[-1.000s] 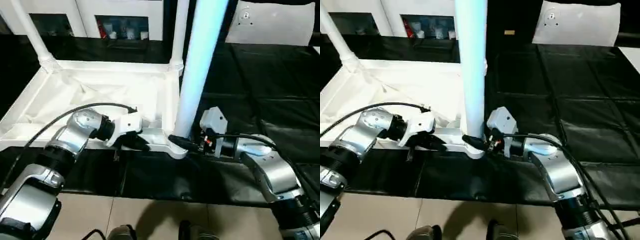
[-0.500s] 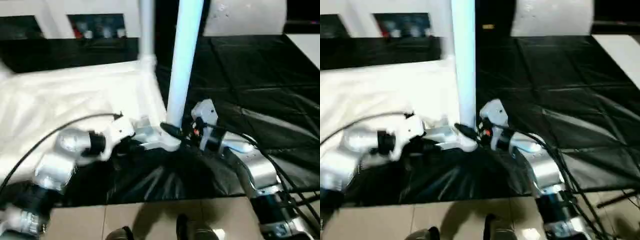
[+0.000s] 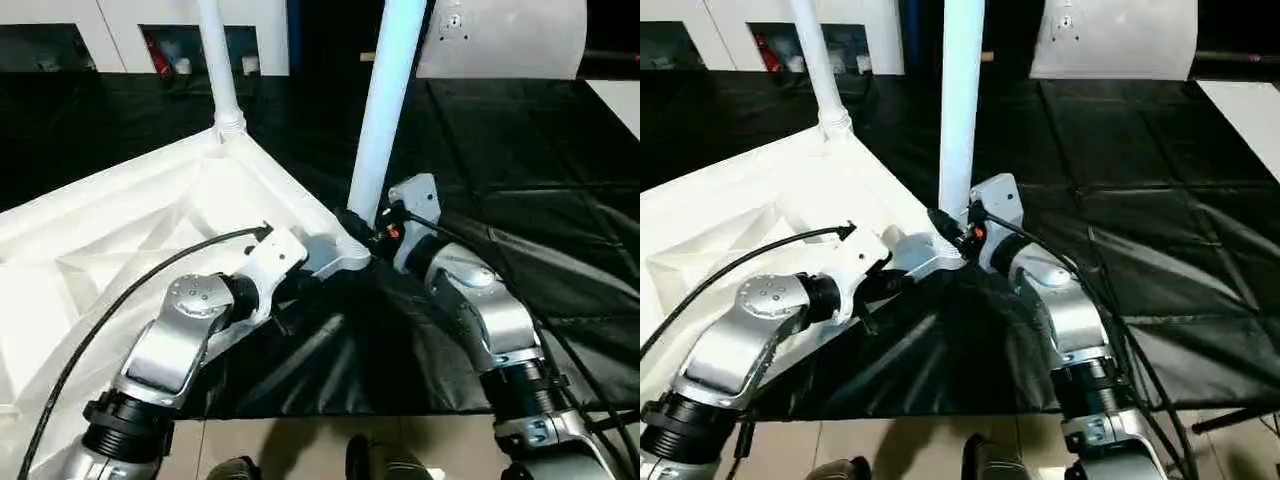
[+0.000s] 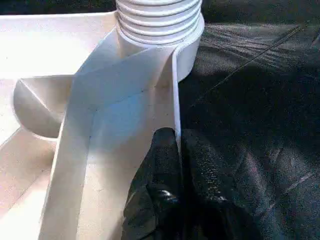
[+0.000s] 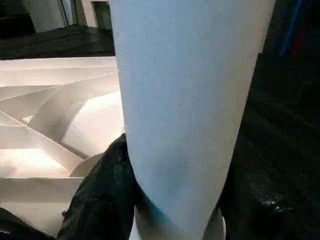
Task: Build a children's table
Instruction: Rotate leg to tighten
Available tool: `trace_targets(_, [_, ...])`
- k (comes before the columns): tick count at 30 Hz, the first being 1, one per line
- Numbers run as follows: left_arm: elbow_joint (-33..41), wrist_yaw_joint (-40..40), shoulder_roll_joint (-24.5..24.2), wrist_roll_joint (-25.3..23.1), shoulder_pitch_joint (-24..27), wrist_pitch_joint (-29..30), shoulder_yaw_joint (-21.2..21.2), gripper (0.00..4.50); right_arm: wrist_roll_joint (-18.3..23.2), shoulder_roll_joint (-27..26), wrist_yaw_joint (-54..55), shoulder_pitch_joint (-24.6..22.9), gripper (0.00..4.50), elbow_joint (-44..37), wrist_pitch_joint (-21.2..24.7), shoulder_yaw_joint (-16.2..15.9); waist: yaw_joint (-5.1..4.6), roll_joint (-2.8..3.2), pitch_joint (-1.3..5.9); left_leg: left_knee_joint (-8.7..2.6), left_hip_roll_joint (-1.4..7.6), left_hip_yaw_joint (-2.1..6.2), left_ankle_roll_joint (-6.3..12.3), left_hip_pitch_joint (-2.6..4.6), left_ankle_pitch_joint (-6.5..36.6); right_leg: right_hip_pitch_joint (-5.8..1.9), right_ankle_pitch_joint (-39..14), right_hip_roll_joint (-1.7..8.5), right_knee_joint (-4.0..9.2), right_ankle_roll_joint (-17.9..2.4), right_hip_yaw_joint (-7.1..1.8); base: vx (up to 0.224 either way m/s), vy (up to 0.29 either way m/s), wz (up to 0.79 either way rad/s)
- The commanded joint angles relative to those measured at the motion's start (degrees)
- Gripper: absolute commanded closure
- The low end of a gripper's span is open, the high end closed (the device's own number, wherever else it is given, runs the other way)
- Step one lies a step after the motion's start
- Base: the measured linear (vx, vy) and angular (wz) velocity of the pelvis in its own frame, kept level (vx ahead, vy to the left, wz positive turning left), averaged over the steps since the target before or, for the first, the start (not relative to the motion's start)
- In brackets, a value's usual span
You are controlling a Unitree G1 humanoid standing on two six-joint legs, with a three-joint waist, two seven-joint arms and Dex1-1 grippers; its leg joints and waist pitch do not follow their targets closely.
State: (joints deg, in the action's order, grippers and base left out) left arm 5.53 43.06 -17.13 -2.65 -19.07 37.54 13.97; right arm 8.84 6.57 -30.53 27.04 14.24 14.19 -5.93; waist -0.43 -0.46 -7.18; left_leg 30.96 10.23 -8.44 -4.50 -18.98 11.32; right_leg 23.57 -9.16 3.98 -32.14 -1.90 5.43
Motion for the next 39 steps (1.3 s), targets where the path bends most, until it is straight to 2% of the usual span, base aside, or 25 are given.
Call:
trace_targets(1, [1.5,1.7,0.9,0.5,-0.9,0.3,3.8,4.50,-0.3,-2.2,-1.5,-2.6,2.61,5.2,3.9,-4.2,0.44,0.24,2.89,-3.08,2.11,0.10,4.51,-1.28,10.8,-3.09,-25.4,4.14,4.61,-8.3,-3.46,0.000,0.000,0.00])
trace_targets(6, [0.9,0.8,-1.1,-0.2,-1.0,1.0,3.9,4.50,-0.8,-2.9,-1.0,-2.2,2.61,6.8,2.8,-4.2,0.23,0.37,3.08,-3.08,2.21,0.17,4.13,-1.29,10.7,-3.24,-21.4,3.97,4.15,-9.9,-3.40,0.000,0.000,0.00])
trace_targets(7, [0.9,0.8,-1.1,-0.2,-1.0,1.0,3.9,4.50,-0.8,-2.9,-1.0,-2.2,2.26,6.8,2.8,-4.2,0.17,0.32,3.12,-3.04,2.18,0.16,4.04,-1.33,11.0,-3.32,-21.7,3.97,4.16,-9.9,-3.39,0.000,0.000,0.00])
trace_targets(9, [0.6,0.6,-1.7,-0.4,-1.3,0.8,4.0,4.50,-0.7,-2.9,-1.3,-2.0,2.26,7.4,2.6,-4.0,0.18,0.40,3.08,-3.00,2.16,0.13,3.84,-1.24,11.6,-3.26,-23.2,3.97,4.34,-9.6,-3.39,0.000,0.000,0.00])
trace_targets(11, [0.0,0.8,-2.3,-0.7,-1.7,0.2,3.8,4.50,-0.9,-3.0,-1.0,-1.8,1.84,8.0,2.1,-3.7,0.26,0.42,3.06,-2.92,2.16,0.09,3.40,-1.24,11.8,-3.24,-24.5,3.92,4.51,-8.9,-3.38,0.000,0.000,0.00])
trace_targets(13, [-0.5,1.2,-2.8,-1.1,-2.0,-0.4,3.6,4.50,-1.1,-2.9,-0.8,-1.6,1.81,8.4,1.6,-3.4,0.48,0.61,3.23,-2.75,2.15,-0.04,3.03,-0.97,11.9,-3.12,-24.9,3.88,4.69,-8.9,-3.36,0.000,0.000,0.00])
trace_targets(16, [-1.1,1.5,-3.4,-0.9,-2.4,-1.0,3.3,4.50,-1.3,-2.7,-0.8,-1.6,1.42,8.7,0.8,-3.0,0.70,0.56,3.41,-2.73,2.24,-0.06,3.09,-1.07,10.2,-3.29,-22.2,3.72,4.25,-9.2,-3.35,0.000,0.000,0.00])
trace_targets(18, [-1.9,2.0,-4.3,-0.7,-2.9,-2.0,3.0,4.50,-1.4,-2.3,-1.3,-1.8,1.34,8.4,0.2,-2.8,0.84,0.83,3.49,-2.67,2.22,-0.12,3.15,-1.03,9.8,-3.33,-20.7,3.68,4.10,-9.7,-3.34,0.000,0.000,0.00])
trace_targets(21, [-3.0,2.7,-5.5,-0.6,-3.5,-3.6,2.9,4.50,-0.7,-1.5,-3.3,-2.8,1.10,7.0,0.1,-3.0,0.99,0.84,3.63,-2.60,2.26,-0.18,3.16,-0.92,9.8,-3.38,-19.6,3.66,3.96,-10.1,-3.38,0.000,0.000,0.00])
trace_targets(24, [-4.1,4.3,-6.7,0.0,-4.0,-6.2,2.9,4.50,-0.9,-0.1,-4.2,-4.7,0.98,4.7,-0.3,-3.4,1.20,0.84,3.71,-2.57,2.25,-0.23,3.43,-0.94,8.8,-3.56,-17.7,3.56,3.84,-10.3,-3.39,0.000,0.000,0.00])
trace_targets(26, [-4.8,5.9,-7.6,0.3,-4.3,-8.5,3.1,4.50,-0.6,0.3,-4.4,-5.6,0.57,3.9,-1.2,-2.9,1.21,0.92,3.98,-2.45,2.33,-0.19,3.44,-0.97,7.5,-3.70,-14.8,3.60,3.37,-11.4,-3.44,0.000,0.000,0.00])
trace_targets(27, [-5.2,6.9,-8.1,0.5,-4.4,-10.0,3.2,4.50,-0.3,0.4,-5.1,-6.3,0.57,3.6,-4.2,-2.4,1.24,1.02,4.12,-2.38,2.35,-0.24,3.47,-0.97,7.1,-3.75,-13.9,3.66,3.27,-11.8,-3.47,0.000,0.000,0.00])
trace_targets(28, [-6.0,8.3,-8.8,0.7,-4.6,-12.1,3.5,4.50,0.2,1.4,-5.9,-7.3,0.54,2.4,-3.3,-2.2,1.30,1.13,4.13,-2.32,2.36,-0.26,3.57,-1.03,7.0,-3.75,-13.1,3.72,3.23,-12.1,-3.48,0.000,0.000,0.00])
trace_targets(29, [-6.8,9.4,-9.4,0.9,-4.8,-13.7,3.7,4.50,0.7,2.3,-6.9,-8.2,0.44,1.2,-2.6,-1.9,1.35,0.96,4.34,-2.20,2.28,-0.28,3.94,-1.11,6.0,-4.03,-11.4,3.65,2.97,-12.4,-3.54,0.000,0.000,0.00])
trace_targets(30, [-8.1,10.1,-10.1,0.7,-5.2,-14.8,3.9,4.50,1.3,3.7,-8.4,-9.2,0.17,-0.2,-1.7,-1.7,1.50,1.04,4.55,-2.09,2.34,-0.19,4.56,-1.12,4.4,-4.09,-8.6,3.49,2.53,-12.9,-3.46,0.000,0.000,0.00])
trace_targets(32, [-9.9,11.2,-11.1,0.4,-5.8,-16.9,4.5,4.50,1.8,5.0,-10.2,-10.2,0.12,-1.5,-1.3,-1.6,1.74,1.20,4.46,-1.90,2.37,-0.32,5.69,-1.09,3.1,-3.92,-6.0,3.39,2.37,-13.6,-3.46,0.000,0.000,0.00])
trace_targets(34, [-11.6,11.2,-11.7,-0.1,-6.3,-18.8,4.5,4.50,2.2,6.7,-12.2,-11.5,0.04,-2.9,-1.7,-1.6,2.07,1.28,4.49,-1.88,2.46,-0.39,5.98,-1.08,3.8,-3.93,-6.8,3.59,2.35,-13.9,-3.46,0.000,0.000,0.00])
trace_targets(36, [-13.1,11.9,-12.8,-1.0,-6.9,-21.1,5.1,4.50,3.0,8.1,-13.6,-12.5,0.04,-4.3,-1.0,-1.1,2.46,1.18,4.31,-1.90,2.38,-0.48,5.58,-1.03,5.3,-3.95,-10.0,3.63,2.79,-13.0,-3.49,0.000,0.000,0.00])
trace_targets(39, [-15.4,16.0,-13.8,0.5,-7.8,-25.0,4.8,4.50,4.8,11.4,-16.5,-14.0,0.04,-6.7,-1.2,0.6,2.57,1.08,4.31,-1.93,2.32,-0.46,4.81,-1.14,6.5,-4.01,-13.4,3.73,3.16,-11.7,-3.44,0.000,0.000,0.00])
